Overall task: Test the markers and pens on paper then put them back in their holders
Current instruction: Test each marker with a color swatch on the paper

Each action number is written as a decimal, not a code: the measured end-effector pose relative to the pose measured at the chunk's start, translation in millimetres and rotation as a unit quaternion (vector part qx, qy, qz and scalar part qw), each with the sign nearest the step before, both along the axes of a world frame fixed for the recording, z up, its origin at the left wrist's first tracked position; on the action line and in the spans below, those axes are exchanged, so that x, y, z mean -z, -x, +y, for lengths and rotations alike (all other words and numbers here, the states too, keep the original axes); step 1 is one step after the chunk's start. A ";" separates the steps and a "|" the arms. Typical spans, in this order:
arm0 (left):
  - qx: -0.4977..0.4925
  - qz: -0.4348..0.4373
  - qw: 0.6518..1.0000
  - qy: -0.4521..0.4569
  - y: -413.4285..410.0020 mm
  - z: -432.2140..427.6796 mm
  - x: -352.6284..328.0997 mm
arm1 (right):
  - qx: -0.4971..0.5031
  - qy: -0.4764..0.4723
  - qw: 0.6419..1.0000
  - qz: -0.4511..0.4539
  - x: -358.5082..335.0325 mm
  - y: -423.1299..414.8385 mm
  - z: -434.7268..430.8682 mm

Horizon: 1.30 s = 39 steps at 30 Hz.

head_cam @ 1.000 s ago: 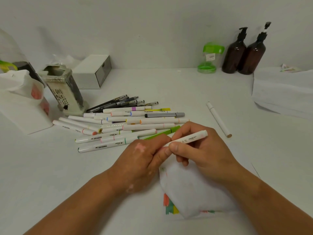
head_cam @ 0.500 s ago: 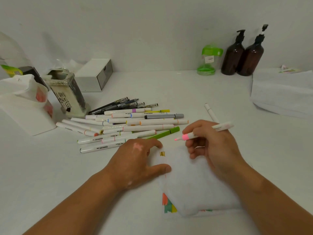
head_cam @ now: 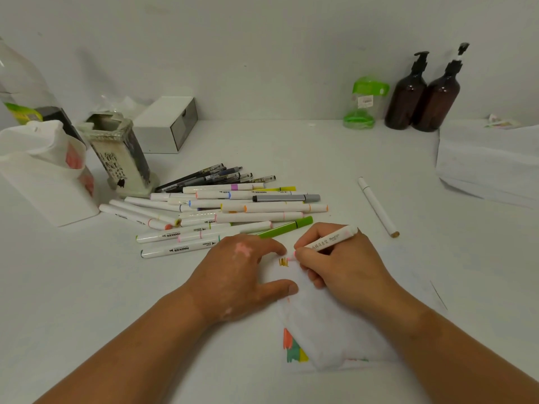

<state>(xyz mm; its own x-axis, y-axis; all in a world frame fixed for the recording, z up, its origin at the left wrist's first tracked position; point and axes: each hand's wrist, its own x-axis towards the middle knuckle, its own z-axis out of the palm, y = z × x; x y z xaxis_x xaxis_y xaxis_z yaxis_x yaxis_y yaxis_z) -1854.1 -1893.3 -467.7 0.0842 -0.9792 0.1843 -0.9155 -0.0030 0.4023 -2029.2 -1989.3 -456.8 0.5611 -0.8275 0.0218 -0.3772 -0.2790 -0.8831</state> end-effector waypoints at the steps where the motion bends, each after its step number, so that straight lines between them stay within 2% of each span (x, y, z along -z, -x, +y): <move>1: 0.000 0.000 1.000 0.000 0.0 0.0 0.2 | 0.003 0.004 1.000 0.003 0.2 0.0 0.4; 7: 0.002 -0.003 1.000 -0.006 0.0 0.4 0.4 | -0.007 -0.004 1.000 0.025 -1.4 -0.3 1.2; 20: -0.007 -0.002 1.000 -0.012 0.4 0.5 0.9 | 0.013 0.042 0.997 0.059 2.2 -1.6 -1.3; 35: -0.004 -0.016 1.000 -0.014 0.5 0.5 -0.7 | 0.022 0.070 0.996 0.055 5.1 -2.5 -3.2; 37: -0.004 -0.017 1.000 -0.017 0.2 0.0 -0.9 | 0.035 0.052 0.998 0.026 4.7 -1.8 -5.7; 39: -0.005 -0.011 1.000 -0.026 -2.1 -0.2 -1.9 | 0.055 -0.014 0.996 -0.064 0.3 1.0 -8.9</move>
